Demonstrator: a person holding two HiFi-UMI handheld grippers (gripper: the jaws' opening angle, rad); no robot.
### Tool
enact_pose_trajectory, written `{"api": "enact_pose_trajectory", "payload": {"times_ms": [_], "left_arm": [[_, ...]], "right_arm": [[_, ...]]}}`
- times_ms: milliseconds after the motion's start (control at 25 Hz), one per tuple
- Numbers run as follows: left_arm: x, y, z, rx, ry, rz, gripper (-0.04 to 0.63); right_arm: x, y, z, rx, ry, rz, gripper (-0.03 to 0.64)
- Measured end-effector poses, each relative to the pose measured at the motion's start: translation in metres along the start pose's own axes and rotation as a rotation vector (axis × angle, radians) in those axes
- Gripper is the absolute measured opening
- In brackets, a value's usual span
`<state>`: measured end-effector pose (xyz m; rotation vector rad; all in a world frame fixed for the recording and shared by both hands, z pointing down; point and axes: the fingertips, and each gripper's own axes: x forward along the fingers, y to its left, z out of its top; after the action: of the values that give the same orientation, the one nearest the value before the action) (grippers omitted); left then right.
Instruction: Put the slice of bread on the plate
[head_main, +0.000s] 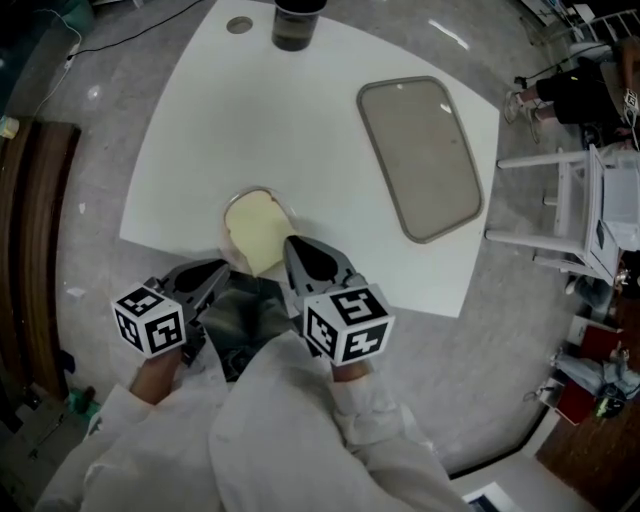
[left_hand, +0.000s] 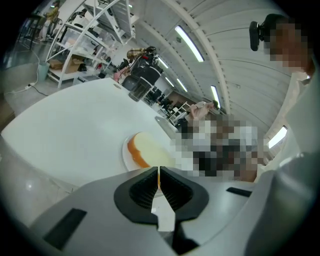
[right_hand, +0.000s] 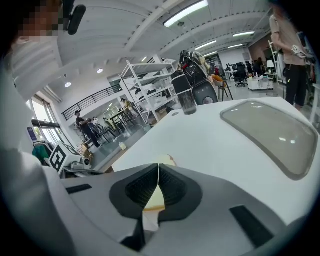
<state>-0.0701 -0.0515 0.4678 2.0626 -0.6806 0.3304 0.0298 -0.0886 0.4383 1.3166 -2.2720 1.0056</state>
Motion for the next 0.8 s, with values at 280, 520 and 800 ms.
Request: {"api": "enact_pose_trajectory", "payload": {"times_ms": [280, 520, 800], "left_arm": [[0.004, 0.016, 0.003, -0.020, 0.003, 0.045, 0.011], [0.006, 0.028, 0.000, -0.039, 0.008, 0.079, 0.012], [0.009, 0.035, 0.002, -0.060, 0.007, 0.097, 0.015]], "right_arm": [[0.017, -0.014, 0.004, -0.018, 0.042, -0.006, 0.015], [0.026, -0.027, 0.001, -0.007, 0.061, -0.029, 0.015], [0.037, -0.041, -0.006, -0.011, 0.105, -0.037, 0.017]]}}
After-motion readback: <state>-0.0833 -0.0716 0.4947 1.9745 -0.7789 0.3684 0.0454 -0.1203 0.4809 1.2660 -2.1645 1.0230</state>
